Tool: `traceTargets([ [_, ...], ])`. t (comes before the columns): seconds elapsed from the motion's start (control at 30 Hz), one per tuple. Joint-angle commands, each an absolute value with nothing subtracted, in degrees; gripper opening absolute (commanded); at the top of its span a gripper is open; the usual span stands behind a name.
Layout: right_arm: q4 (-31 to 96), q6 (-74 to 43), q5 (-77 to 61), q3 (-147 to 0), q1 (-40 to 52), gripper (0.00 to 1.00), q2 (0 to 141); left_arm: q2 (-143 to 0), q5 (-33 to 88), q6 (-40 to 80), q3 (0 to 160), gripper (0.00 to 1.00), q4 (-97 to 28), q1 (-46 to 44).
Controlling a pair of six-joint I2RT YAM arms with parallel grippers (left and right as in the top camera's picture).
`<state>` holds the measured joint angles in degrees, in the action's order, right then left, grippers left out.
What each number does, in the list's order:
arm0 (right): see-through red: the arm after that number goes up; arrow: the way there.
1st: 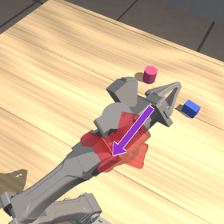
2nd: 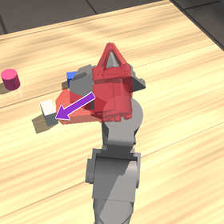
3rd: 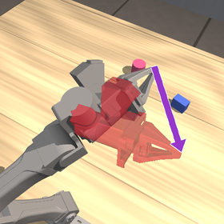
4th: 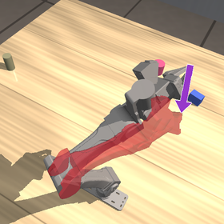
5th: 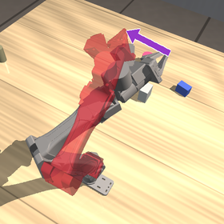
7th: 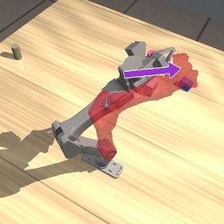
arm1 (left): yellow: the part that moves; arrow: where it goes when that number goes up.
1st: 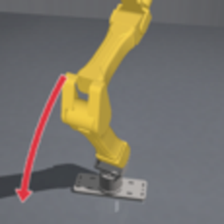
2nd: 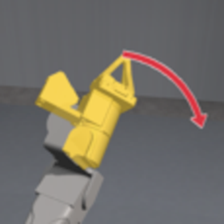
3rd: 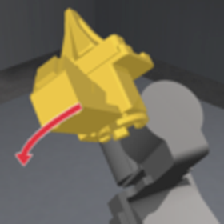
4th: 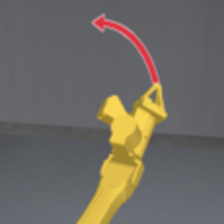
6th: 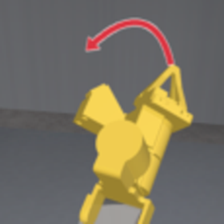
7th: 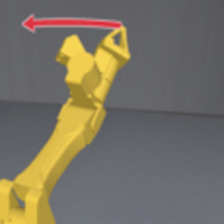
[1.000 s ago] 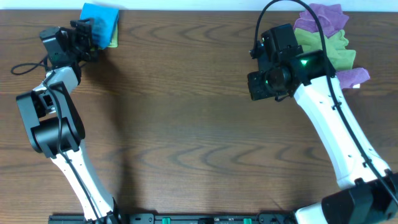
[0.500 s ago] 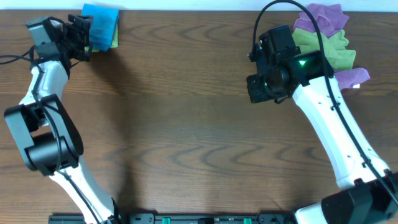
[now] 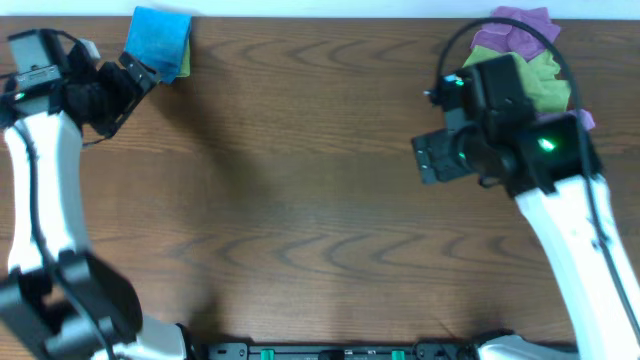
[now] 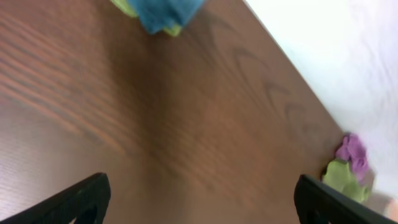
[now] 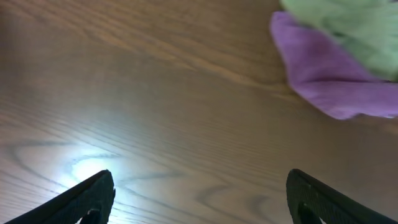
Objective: Fold the cloth
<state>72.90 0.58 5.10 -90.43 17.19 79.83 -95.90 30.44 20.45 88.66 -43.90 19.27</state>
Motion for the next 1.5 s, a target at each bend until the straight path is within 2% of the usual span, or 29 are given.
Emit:
traceTargets([
  [0.0, 73.91, 3.73, 7.77, -91.5, 15.9, 0.9, 75.81, -87.7, 27.64, 10.24, 89.3, 0.95, -48.69, 18.7],
  [0.27, 76.44, 5.41, 9.3, -89.76, 14.81, 0.93, 62.89, -67.81, 23.16, 6.9, 86.52, 0.95, -53.41, 13.02],
  [0.43, 74.78, 6.59, 10.76, -82.26, 14.81, 0.99, 52.93, -57.49, 18.57, 4.51, 78.02, 0.95, -53.67, 6.55],
  [0.57, 72.84, 6.76, 12.4, -75.99, 14.81, 0.99, 47.29, -51.79, 18.55, 3.81, 72.88, 0.95, -53.25, 5.19],
  [0.87, 73.12, 6.74, 12.64, -75.16, 14.81, 0.99, 46.28, -49.98, 19.59, 5.87, 72.44, 0.95, -54.57, 5.21],
  [1.3, 73.12, 6.72, 12.64, -75.16, 14.81, 0.99, 46.39, -49.98, 19.51, 20.36, 72.44, 0.96, -56.38, 5.21],
  [1.47, 73.12, 6.74, 12.64, -75.16, 14.81, 0.99, 46.39, -50.06, 12.53, 19.64, 72.44, 0.95, -57.34, 5.21],
])
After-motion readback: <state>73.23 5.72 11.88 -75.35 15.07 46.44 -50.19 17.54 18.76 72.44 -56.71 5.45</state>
